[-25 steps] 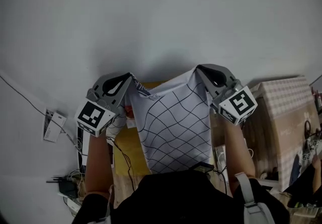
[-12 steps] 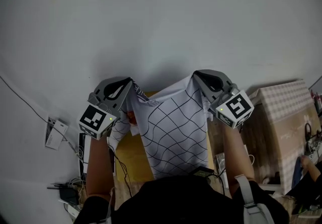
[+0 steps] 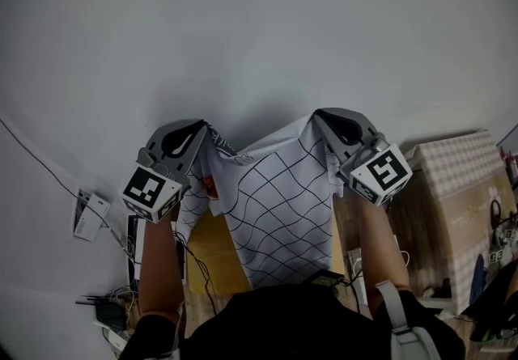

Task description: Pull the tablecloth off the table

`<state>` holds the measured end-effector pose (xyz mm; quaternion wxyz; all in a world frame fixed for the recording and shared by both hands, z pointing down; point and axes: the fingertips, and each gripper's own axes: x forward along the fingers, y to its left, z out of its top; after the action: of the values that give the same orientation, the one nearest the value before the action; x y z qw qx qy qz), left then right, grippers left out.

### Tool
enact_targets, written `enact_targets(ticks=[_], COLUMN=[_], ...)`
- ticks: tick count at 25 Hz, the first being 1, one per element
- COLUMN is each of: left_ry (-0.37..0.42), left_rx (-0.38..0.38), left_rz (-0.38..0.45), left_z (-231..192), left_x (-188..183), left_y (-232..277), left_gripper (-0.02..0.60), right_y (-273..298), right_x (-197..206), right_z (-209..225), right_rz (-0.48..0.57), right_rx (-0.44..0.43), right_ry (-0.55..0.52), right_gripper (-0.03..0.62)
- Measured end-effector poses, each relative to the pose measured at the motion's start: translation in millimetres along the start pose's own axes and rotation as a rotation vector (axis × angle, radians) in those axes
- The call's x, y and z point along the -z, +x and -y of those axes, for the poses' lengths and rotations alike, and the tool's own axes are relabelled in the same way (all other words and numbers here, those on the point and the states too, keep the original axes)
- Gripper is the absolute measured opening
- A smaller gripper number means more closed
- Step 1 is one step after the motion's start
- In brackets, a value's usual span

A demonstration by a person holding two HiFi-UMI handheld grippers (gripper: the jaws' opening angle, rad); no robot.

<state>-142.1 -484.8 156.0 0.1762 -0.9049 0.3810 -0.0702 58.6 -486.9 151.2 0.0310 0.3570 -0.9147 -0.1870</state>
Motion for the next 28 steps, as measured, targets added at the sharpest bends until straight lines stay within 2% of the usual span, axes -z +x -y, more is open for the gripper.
enact_targets(ticks=[13, 28], left_ry=[0.005, -0.012], left_rx=[-0.001, 0.013], left_rz=[0.001, -0.001], left_z=[3, 10], left_x=[1, 3], left_y=[0, 0], left_gripper=[0.011, 0.011], right_y=[1, -7], right_x=[2, 11], right_z=[-1, 3], right_rz=[-0.013, -0.002], right_rx=[-0.007, -0.011], right_ry=[-0.022, 0.070], right_gripper=[0.018, 0.018])
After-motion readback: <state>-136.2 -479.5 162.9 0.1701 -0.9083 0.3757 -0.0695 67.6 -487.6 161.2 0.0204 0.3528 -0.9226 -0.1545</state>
